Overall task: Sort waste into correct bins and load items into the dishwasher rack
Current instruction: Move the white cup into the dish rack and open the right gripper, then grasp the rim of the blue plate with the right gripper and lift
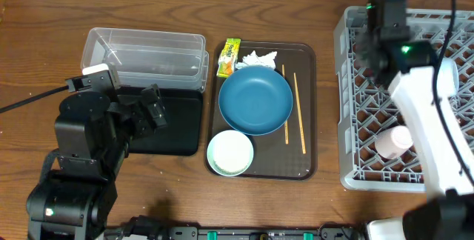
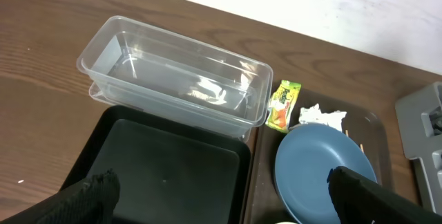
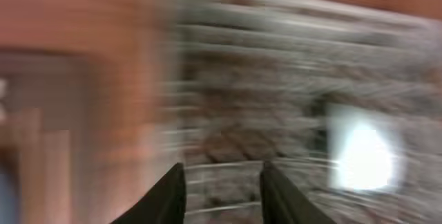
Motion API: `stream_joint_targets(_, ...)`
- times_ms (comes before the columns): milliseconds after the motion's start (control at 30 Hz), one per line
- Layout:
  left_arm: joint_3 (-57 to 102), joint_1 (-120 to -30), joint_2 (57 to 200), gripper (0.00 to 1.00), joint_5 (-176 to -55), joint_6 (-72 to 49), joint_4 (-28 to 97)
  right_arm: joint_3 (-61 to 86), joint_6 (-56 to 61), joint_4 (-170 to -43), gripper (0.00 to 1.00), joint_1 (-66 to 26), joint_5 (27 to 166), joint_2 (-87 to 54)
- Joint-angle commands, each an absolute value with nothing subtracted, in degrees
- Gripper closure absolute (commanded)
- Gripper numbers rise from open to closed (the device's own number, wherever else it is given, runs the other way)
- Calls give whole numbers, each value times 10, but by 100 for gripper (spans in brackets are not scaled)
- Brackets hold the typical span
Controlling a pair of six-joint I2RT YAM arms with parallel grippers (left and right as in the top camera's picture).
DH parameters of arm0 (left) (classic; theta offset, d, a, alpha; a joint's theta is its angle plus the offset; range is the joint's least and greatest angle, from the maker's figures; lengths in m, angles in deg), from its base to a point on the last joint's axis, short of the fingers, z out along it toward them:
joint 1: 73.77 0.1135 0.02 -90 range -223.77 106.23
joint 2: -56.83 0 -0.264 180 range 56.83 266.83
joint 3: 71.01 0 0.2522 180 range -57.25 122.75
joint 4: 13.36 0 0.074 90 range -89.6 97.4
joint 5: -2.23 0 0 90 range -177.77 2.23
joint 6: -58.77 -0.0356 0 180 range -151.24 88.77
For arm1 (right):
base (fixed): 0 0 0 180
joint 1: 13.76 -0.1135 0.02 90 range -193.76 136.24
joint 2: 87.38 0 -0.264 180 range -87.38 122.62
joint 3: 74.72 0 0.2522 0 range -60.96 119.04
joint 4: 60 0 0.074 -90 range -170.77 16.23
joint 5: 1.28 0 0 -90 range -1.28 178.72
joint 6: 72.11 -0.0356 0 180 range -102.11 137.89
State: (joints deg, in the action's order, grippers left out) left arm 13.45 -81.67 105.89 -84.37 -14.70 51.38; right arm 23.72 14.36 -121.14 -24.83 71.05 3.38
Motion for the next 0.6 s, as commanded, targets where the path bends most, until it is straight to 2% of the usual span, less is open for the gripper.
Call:
stream_joint_targets(0, 140, -814, 1059, 2, -836, -146, 514, 237, 65, -1230, 68, -306, 938, 44)
stream_joint_targets(233, 140, -814, 1059, 2, -836, -146, 514, 237, -49, -1287, 64, -409, 928, 113)
stream_joint_targets(500, 140, -814, 1059, 2, -836, -146, 514, 237, -61, -1291, 72, -404, 947, 196)
stream_joint_targets(567, 140, -814, 1059, 2, -836, -146, 514, 237, -78, -1288, 69, -398, 925, 199)
